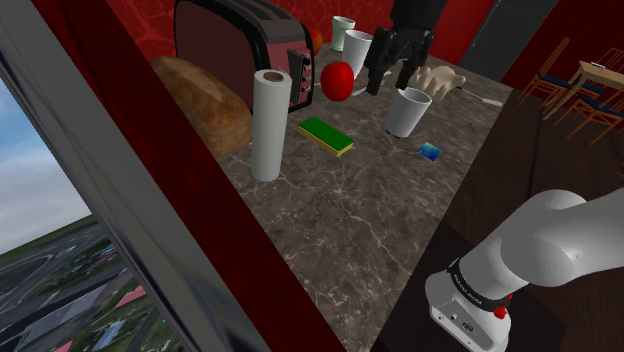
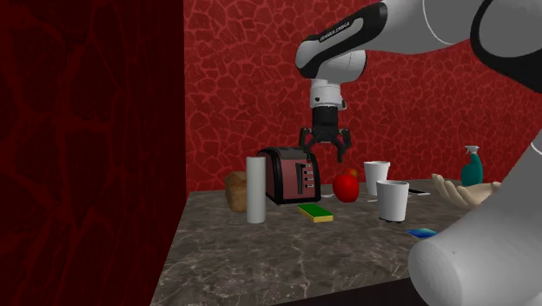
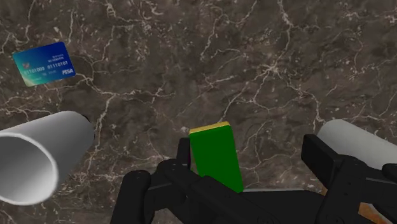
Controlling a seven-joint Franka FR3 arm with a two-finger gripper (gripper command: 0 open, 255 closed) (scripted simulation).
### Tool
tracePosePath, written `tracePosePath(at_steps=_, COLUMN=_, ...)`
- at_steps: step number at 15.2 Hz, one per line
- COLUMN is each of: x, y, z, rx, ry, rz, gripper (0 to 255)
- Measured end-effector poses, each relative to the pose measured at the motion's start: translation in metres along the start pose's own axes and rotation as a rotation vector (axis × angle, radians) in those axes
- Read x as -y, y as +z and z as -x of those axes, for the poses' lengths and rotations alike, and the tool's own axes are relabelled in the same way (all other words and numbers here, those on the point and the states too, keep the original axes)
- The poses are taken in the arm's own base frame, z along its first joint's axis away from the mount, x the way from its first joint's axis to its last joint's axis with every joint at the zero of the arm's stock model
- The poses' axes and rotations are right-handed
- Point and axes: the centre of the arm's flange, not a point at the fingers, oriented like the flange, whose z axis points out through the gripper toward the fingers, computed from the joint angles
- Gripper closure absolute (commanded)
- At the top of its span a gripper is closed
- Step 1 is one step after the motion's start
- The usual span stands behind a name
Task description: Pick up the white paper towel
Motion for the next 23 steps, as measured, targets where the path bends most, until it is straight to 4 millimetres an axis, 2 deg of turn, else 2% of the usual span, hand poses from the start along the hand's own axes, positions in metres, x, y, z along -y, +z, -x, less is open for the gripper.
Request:
tracePosePath(at_steps=13, x=0.15, y=-0.016, z=-0.07, rx=-0.007, ry=0.063, rz=-0.031, gripper=0)
tracePosePath(at_steps=16, x=0.183, y=-0.025, z=-0.088, rx=-0.008, ry=0.077, rz=-0.038, gripper=0)
tracePosePath(at_steps=18, x=0.194, y=-0.021, z=-0.093, rx=-0.007, ry=0.083, rz=-0.041, gripper=0)
tracePosePath(at_steps=23, x=0.196, y=0.002, z=-0.096, rx=-0.007, ry=0.086, rz=-0.042, gripper=0)
